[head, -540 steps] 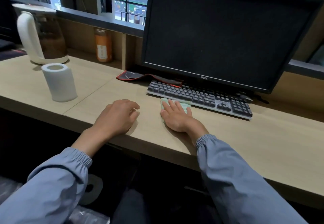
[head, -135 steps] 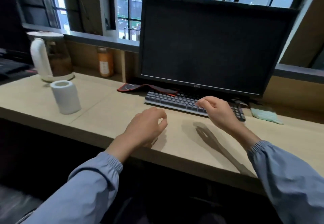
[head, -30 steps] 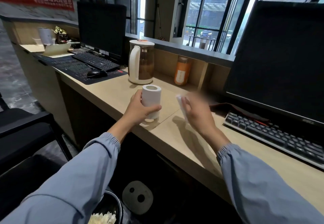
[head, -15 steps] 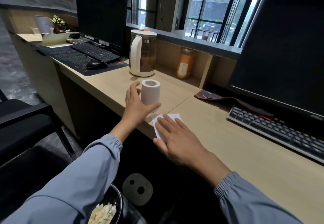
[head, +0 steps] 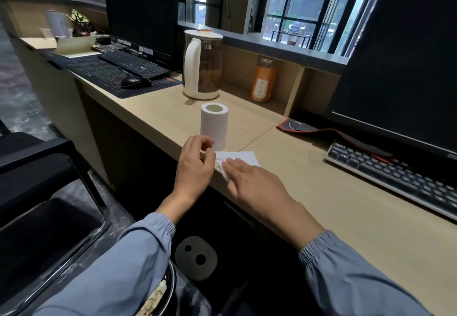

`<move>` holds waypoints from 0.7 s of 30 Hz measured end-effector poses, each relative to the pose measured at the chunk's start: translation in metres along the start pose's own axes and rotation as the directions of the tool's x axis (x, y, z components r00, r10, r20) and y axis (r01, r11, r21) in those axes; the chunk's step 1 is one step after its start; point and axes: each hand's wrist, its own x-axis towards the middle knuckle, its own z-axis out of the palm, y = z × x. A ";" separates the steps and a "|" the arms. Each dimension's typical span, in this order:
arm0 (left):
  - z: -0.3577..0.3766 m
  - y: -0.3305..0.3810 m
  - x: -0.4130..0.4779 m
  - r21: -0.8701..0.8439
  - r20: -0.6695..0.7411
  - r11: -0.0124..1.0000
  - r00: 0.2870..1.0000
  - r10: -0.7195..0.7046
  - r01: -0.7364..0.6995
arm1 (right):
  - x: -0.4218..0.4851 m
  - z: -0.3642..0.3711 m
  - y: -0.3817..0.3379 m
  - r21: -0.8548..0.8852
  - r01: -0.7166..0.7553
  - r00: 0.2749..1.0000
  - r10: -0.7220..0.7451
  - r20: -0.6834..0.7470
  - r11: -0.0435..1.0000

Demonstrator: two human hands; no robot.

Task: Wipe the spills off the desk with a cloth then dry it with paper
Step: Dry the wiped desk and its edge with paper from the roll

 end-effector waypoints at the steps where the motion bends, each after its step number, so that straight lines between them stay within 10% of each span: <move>1: 0.001 0.000 0.000 -0.001 0.004 1.000 1.000 0.002 -0.002 | 0.000 0.002 -0.002 -0.011 0.008 1.000 -0.008 0.010 1.000; 21: 0.031 0.036 0.043 -0.152 0.400 0.983 0.916 -0.035 0.104 | 0.003 -0.021 0.053 0.178 0.118 0.922 -0.174 0.346 0.977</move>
